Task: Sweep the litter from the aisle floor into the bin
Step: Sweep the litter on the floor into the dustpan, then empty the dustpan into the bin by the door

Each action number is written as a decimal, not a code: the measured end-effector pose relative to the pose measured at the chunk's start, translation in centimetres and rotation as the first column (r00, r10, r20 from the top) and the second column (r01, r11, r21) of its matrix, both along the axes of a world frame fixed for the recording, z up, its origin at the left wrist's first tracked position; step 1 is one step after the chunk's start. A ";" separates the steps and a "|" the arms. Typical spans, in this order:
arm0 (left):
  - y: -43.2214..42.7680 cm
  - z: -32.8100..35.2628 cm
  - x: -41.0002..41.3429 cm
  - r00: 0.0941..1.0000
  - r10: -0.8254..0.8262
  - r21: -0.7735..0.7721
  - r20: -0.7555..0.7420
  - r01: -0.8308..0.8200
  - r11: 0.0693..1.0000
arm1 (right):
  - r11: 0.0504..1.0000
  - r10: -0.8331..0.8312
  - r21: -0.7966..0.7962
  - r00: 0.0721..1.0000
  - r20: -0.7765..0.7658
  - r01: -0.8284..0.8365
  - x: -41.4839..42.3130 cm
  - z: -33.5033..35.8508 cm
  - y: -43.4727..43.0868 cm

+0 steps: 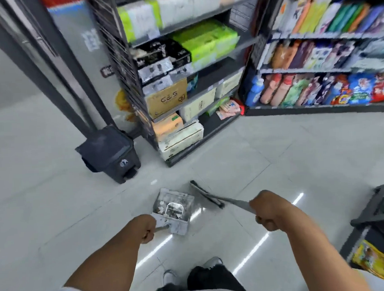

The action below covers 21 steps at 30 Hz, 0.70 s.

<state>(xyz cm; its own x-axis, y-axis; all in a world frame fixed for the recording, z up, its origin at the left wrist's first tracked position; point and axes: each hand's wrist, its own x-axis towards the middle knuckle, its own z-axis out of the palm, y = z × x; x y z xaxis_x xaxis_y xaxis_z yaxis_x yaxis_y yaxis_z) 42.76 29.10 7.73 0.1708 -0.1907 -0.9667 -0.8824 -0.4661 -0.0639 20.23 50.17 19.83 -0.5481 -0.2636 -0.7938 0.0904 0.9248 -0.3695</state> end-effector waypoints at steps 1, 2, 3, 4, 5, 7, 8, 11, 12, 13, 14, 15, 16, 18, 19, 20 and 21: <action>-0.6 -0.3 1.9 0.999 -0.028 -0.051 -0.043 0.025 0.998 | 1.000 -0.028 0.011 0.999 0.018 0.028 0.6 -0.4 -1.4; -1.2 -0.1 3.7 0.999 -0.015 -0.020 -0.041 0.014 1.000 | 0.999 -0.050 0.007 0.998 0.045 0.050 1.1 -0.8 -2.6; -1.8 0.2 5.2 0.999 -0.013 -0.014 -0.041 0.012 1.000 | 1.000 -0.024 0.010 0.998 0.056 0.023 1.7 -1.5 -3.6; -2.2 0.4 7.3 0.997 0.065 -0.038 -0.039 -0.067 0.997 | 1.000 -0.008 -0.003 0.996 0.089 0.009 2.5 -1.8 -5.1; -2.2 0.7 8.4 0.996 0.083 -0.032 -0.021 -0.084 0.996 | 0.999 -0.025 -0.020 0.992 0.127 0.028 2.8 -2.3 -5.9; -2.1 1.3 10.3 0.992 0.128 -0.089 -0.014 -0.128 0.988 | 0.998 -0.040 -0.047 0.980 0.196 0.050 3.1 -3.0 -7.9; -2.2 1.6 11.1 0.976 0.216 -0.073 -0.007 -0.216 0.974 | 0.994 -0.065 -0.064 0.962 0.265 0.085 3.1 -2.9 -8.8; -2.8 1.7 12.0 0.904 0.426 -0.152 -0.037 -0.426 0.892 | 0.969 -0.121 -0.145 0.899 0.420 0.198 2.3 -3.2 -12.7; -2.9 2.1 12.2 0.888 0.459 -0.153 -0.039 -0.459 0.875 | 0.960 -0.123 -0.171 0.884 0.451 0.220 2.0 -3.3 -14.0; -3.0 2.4 12.4 0.872 0.486 -0.163 -0.065 -0.490 0.857 | 0.952 -0.122 -0.193 0.874 0.471 0.236 1.7 -3.5 -15.4; -3.3 2.6 12.3 0.822 0.563 -0.193 -0.080 -0.567 0.800 | 0.946 -0.111 -0.212 0.863 0.493 0.243 1.3 -3.4 -17.0; -3.6 2.8 12.3 0.794 0.601 -0.224 -0.092 -0.605 0.764 | 0.940 -0.110 -0.225 0.855 0.508 0.255 1.1 -3.6 -18.3; -3.9 2.9 12.3 0.770 0.630 -0.253 -0.095 -0.631 0.733 | 0.937 -0.105 -0.231 0.842 0.529 0.262 0.9 -3.5 -19.5; -4.2 3.5 12.6 0.722 0.678 -0.239 -0.136 -0.688 0.685 | 0.935 -0.092 -0.233 0.818 0.568 0.267 0.7 -3.4 -21.5; -4.4 3.3 12.9 0.682 0.714 -0.237 -0.157 -0.728 0.643 | 0.936 -0.085 -0.232 0.809 0.581 0.265 0.5 -3.4 -22.5; -4.7 3.5 13.4 0.660 0.733 -0.249 -0.165 -0.747 0.617 | 0.932 -0.100 -0.226 0.801 0.590 0.283 0.4 -3.5 -23.2; -4.9 3.6 13.9 0.637 0.751 -0.259 -0.174 -0.766 0.589 | 0.926 -0.122 -0.215 0.787 0.604 0.309 0.4 -3.5 -24.0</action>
<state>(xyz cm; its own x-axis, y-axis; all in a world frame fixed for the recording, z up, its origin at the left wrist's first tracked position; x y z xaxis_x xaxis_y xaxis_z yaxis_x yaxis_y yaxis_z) 56.69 24.17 11.32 0.3437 -0.2727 -0.8986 -0.1992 -0.9563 0.2140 20.62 26.12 16.35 -0.0899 -0.4600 -0.8834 0.5541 0.7139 -0.4281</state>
